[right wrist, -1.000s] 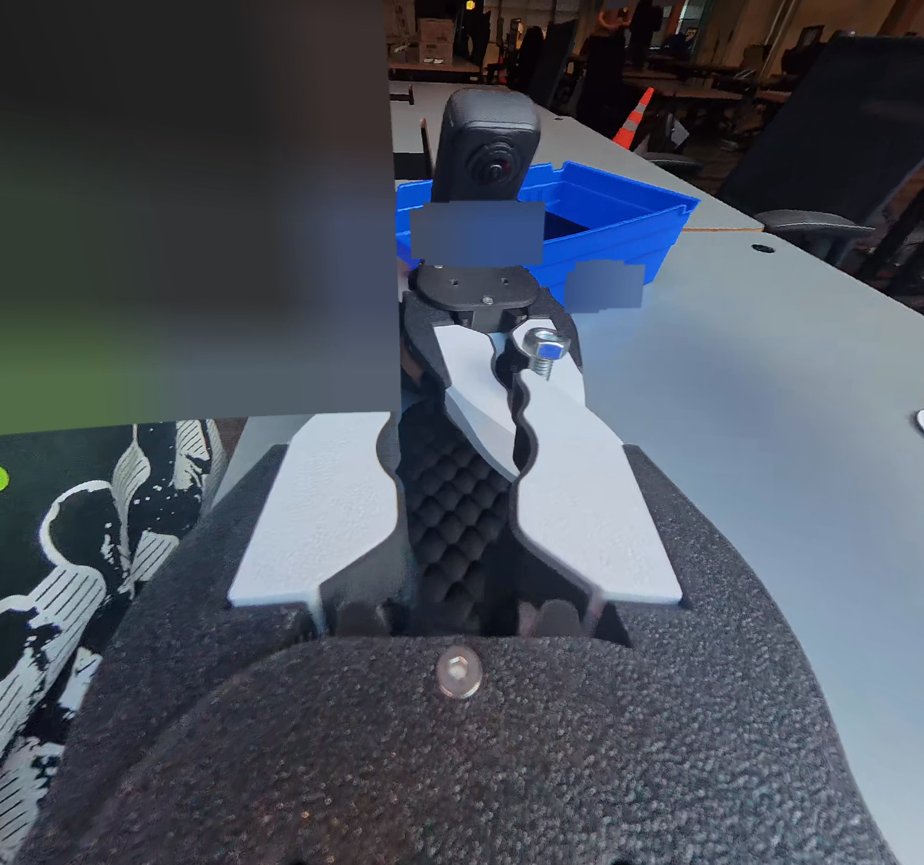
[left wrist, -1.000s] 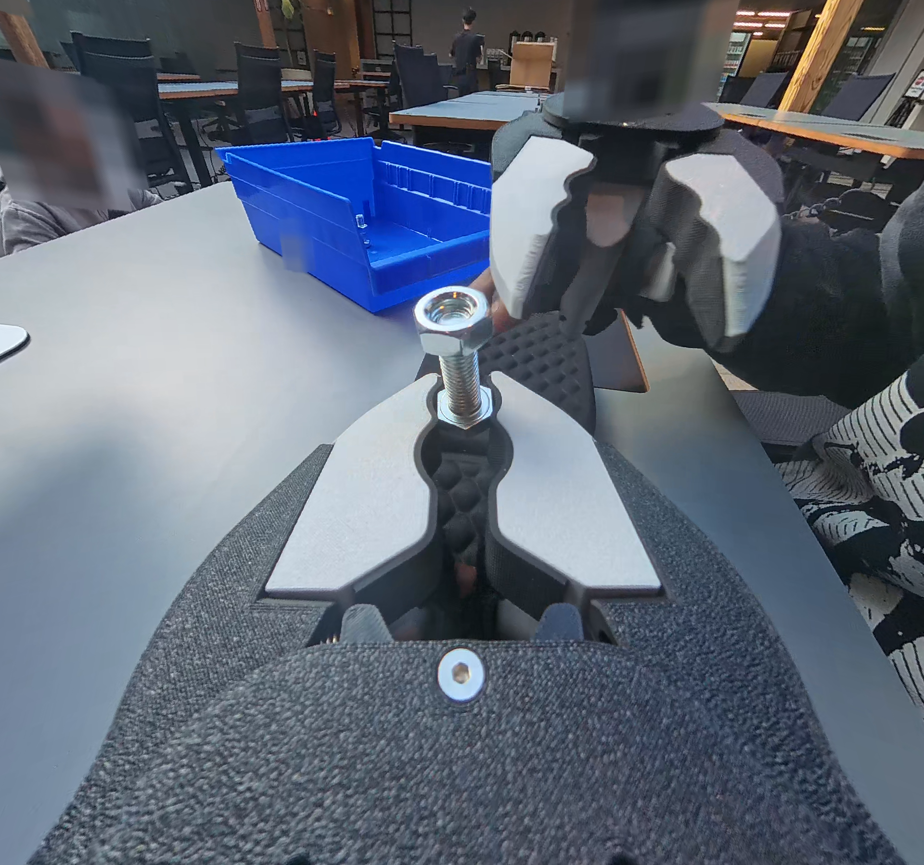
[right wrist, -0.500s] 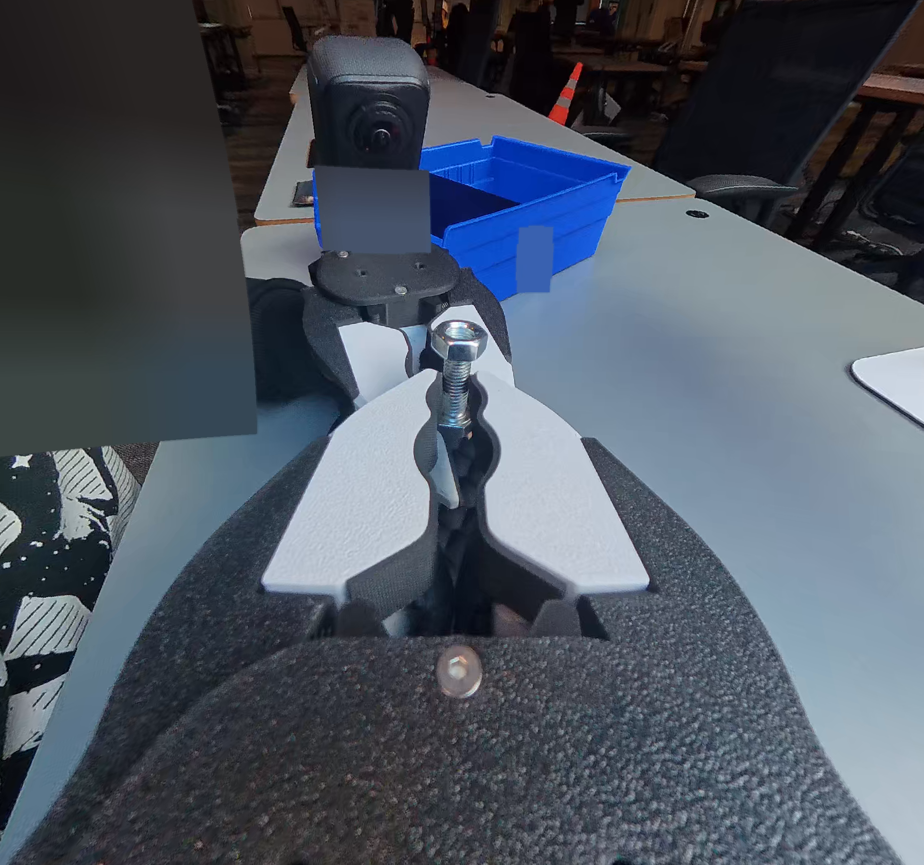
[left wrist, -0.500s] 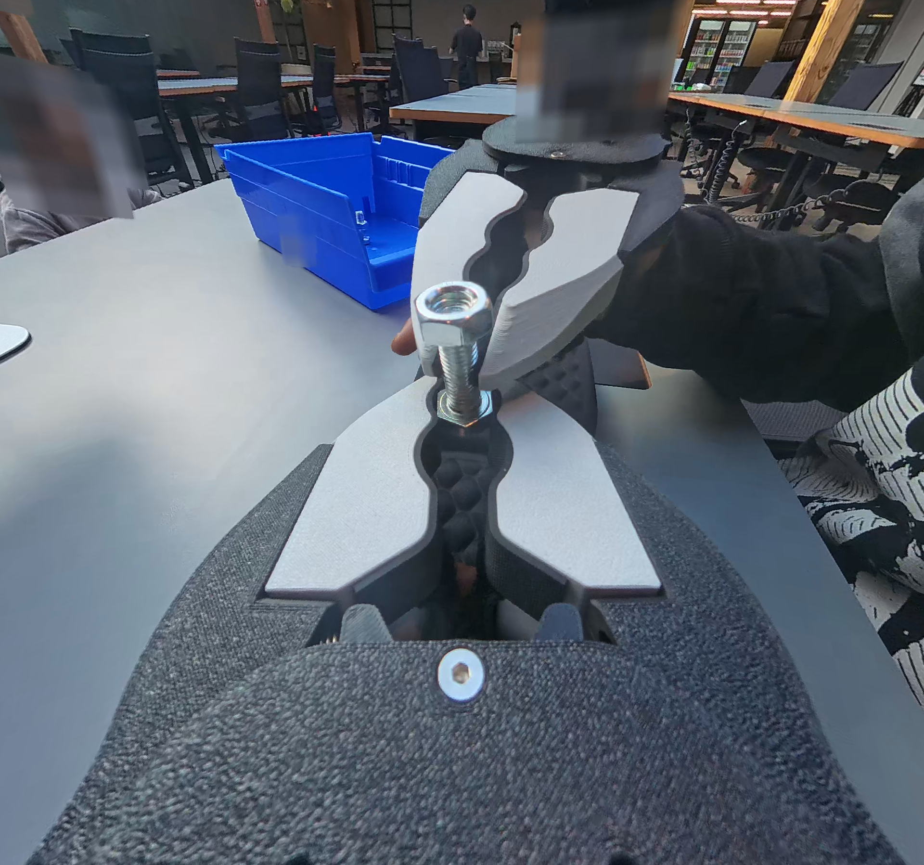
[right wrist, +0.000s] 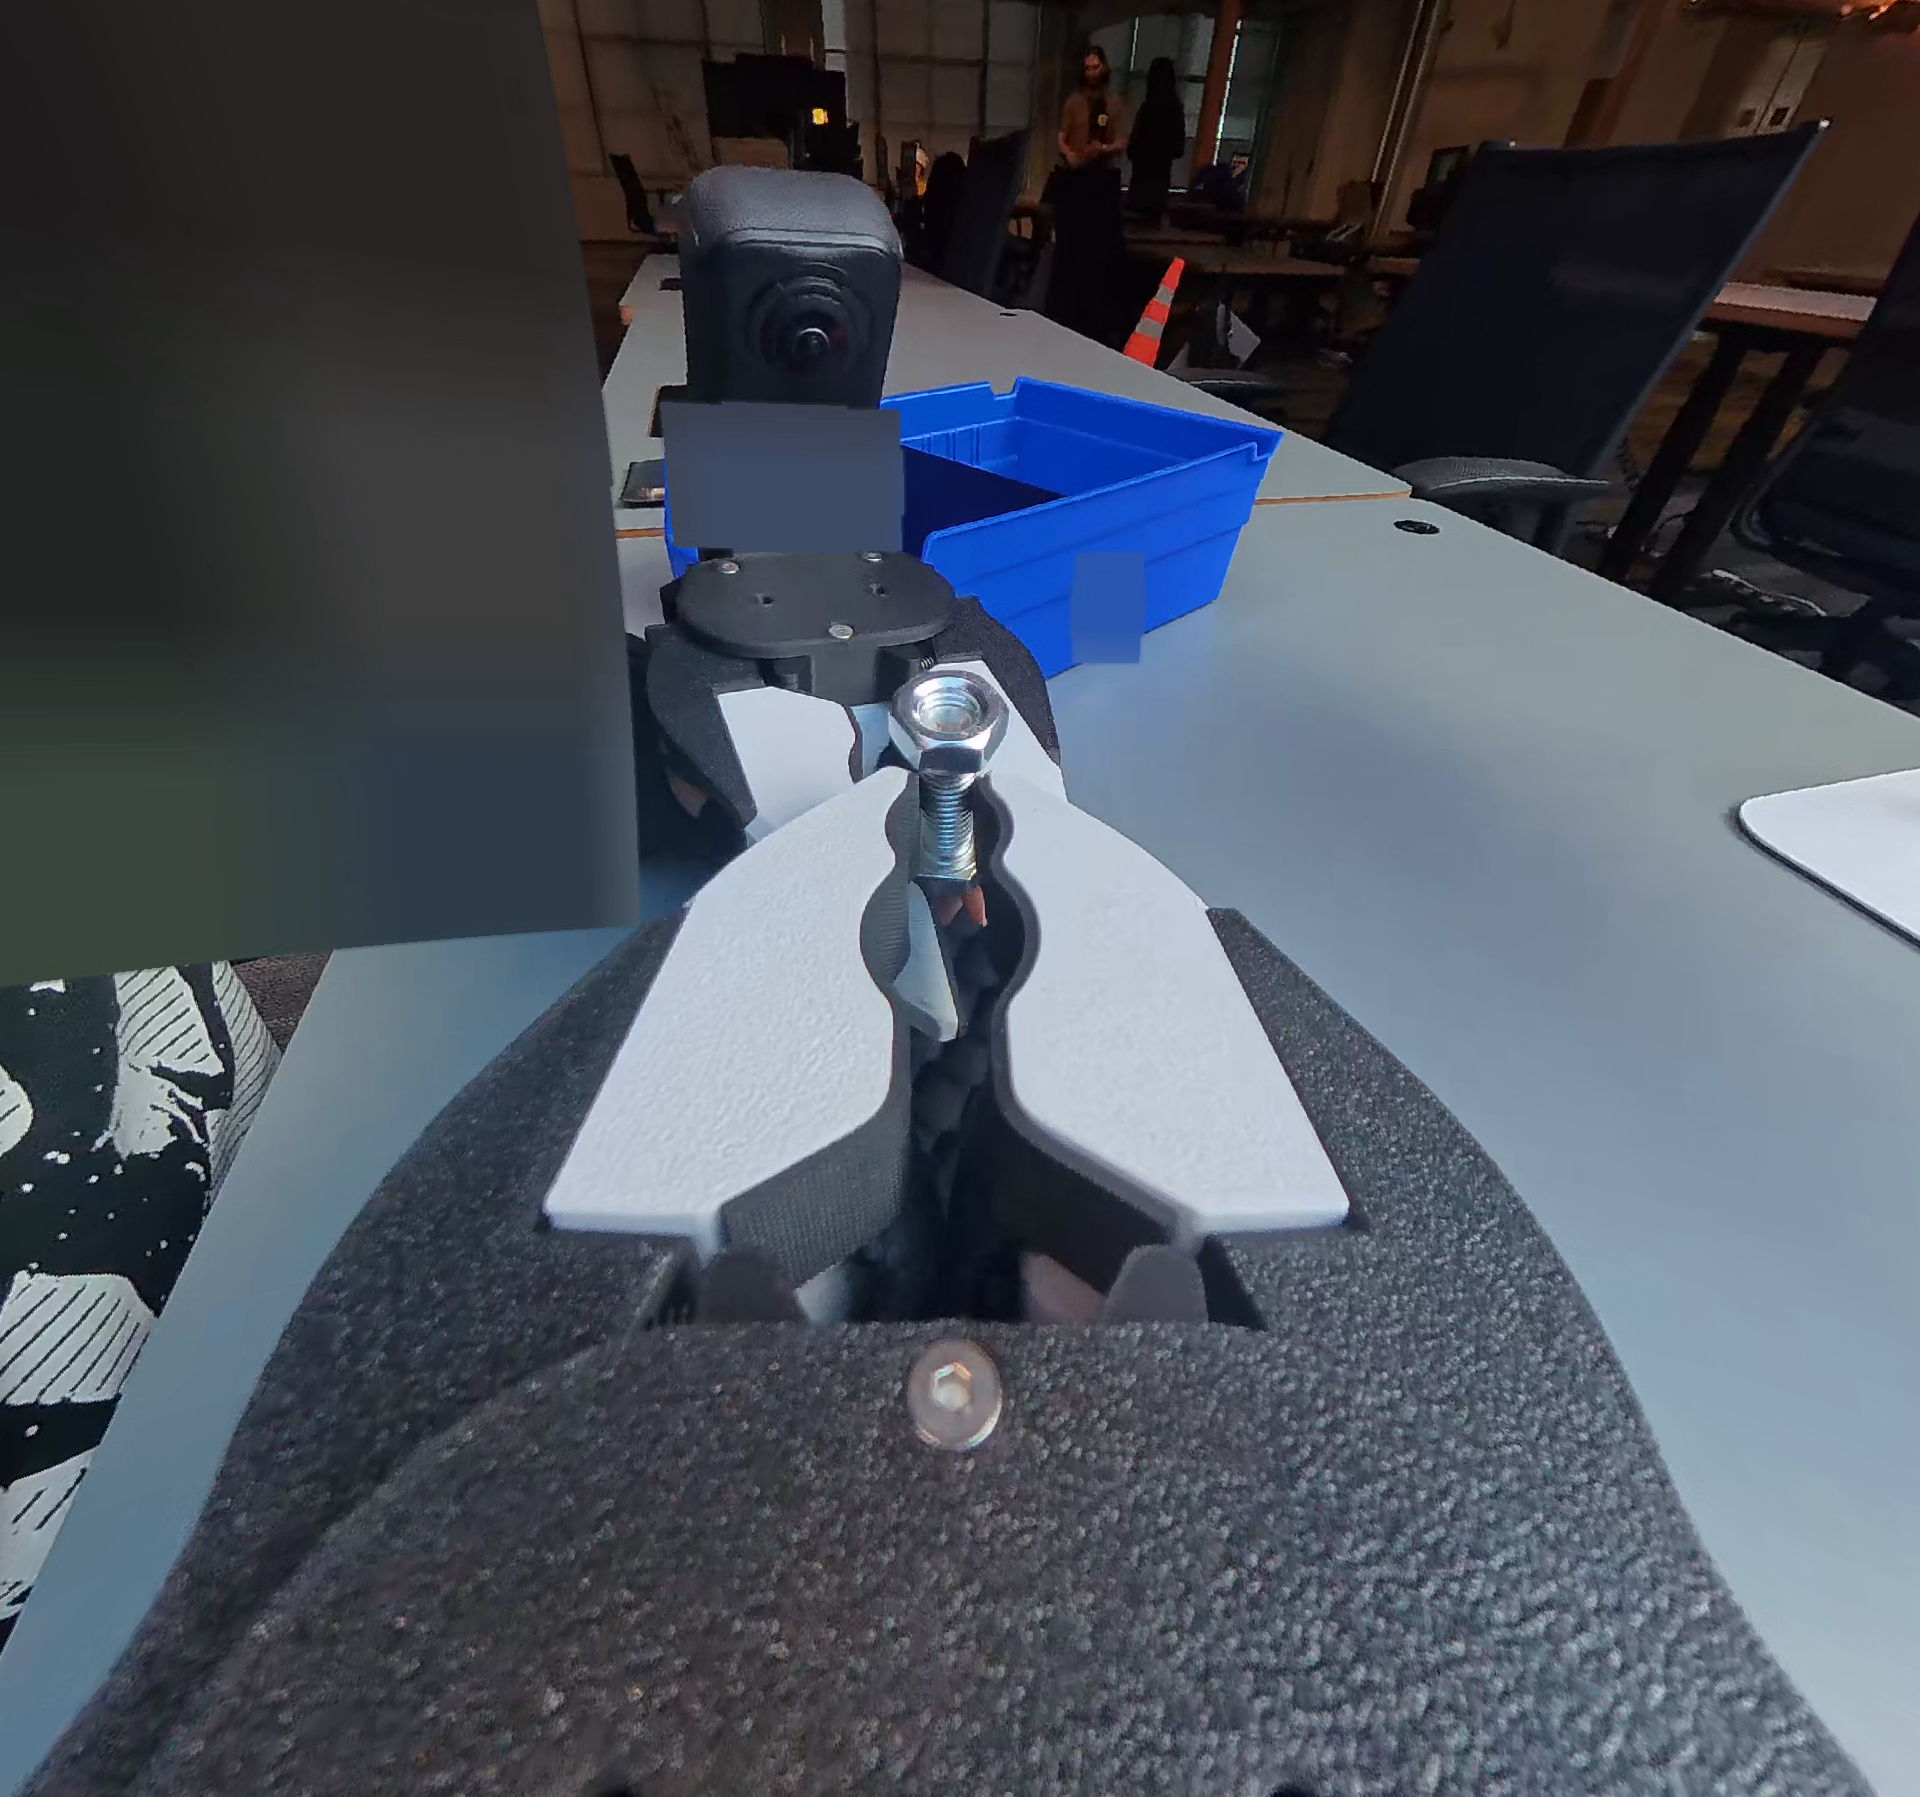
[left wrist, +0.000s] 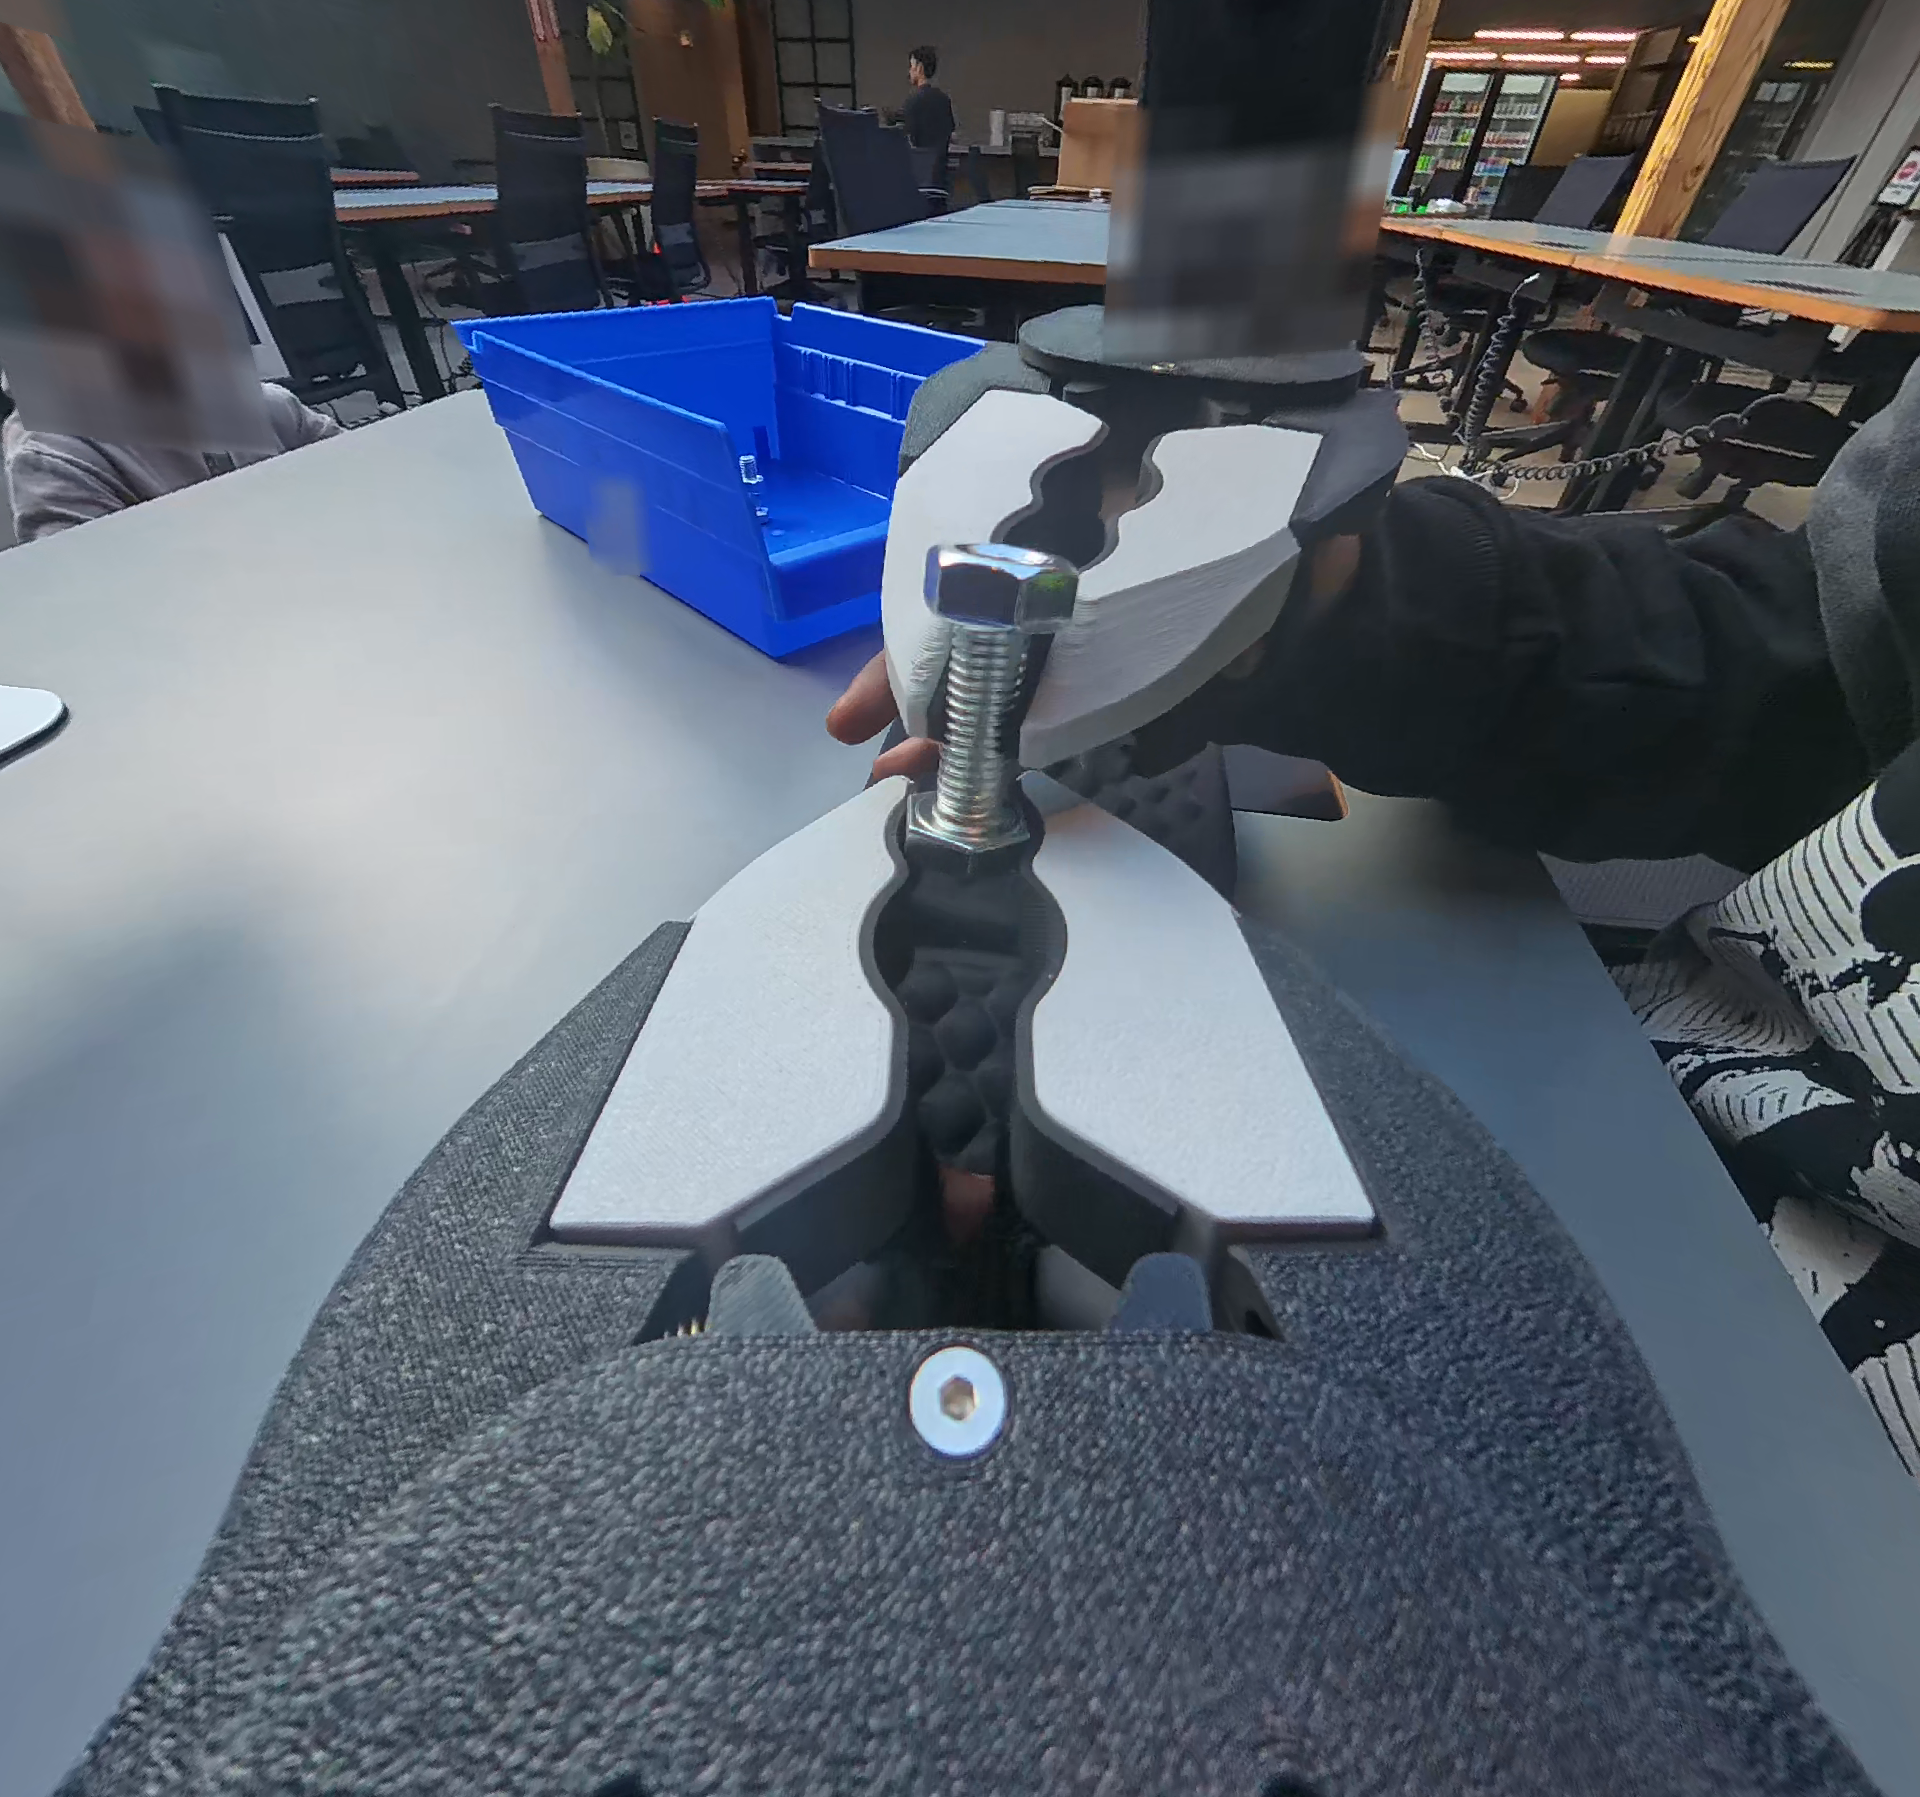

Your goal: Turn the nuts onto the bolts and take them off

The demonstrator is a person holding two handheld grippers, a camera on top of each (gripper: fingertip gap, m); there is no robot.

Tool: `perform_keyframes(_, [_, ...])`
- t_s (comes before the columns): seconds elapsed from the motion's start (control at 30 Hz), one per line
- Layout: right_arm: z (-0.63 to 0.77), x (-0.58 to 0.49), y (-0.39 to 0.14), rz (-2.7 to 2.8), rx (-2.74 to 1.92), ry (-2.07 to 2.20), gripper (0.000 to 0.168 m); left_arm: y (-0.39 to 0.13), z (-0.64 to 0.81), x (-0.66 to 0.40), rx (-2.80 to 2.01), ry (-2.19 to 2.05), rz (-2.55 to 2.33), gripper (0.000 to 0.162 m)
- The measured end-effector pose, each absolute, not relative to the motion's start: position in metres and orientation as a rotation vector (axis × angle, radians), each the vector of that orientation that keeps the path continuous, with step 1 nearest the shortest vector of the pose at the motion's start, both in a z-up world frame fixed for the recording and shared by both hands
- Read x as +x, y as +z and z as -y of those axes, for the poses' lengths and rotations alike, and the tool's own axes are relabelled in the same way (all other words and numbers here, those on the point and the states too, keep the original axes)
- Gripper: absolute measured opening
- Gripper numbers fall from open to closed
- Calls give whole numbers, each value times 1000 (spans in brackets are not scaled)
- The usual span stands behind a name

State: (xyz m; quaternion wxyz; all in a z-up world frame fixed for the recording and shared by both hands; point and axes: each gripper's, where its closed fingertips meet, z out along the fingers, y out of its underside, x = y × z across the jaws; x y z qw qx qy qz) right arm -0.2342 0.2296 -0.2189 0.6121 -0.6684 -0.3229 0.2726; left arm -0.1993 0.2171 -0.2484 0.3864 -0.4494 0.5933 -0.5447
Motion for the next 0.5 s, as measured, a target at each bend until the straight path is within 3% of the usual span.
perform_keyframes(0.5, [-230,-233,-224,763,-1599,599,8,-250,-218,-198,-1148,-1350,-1514,17])
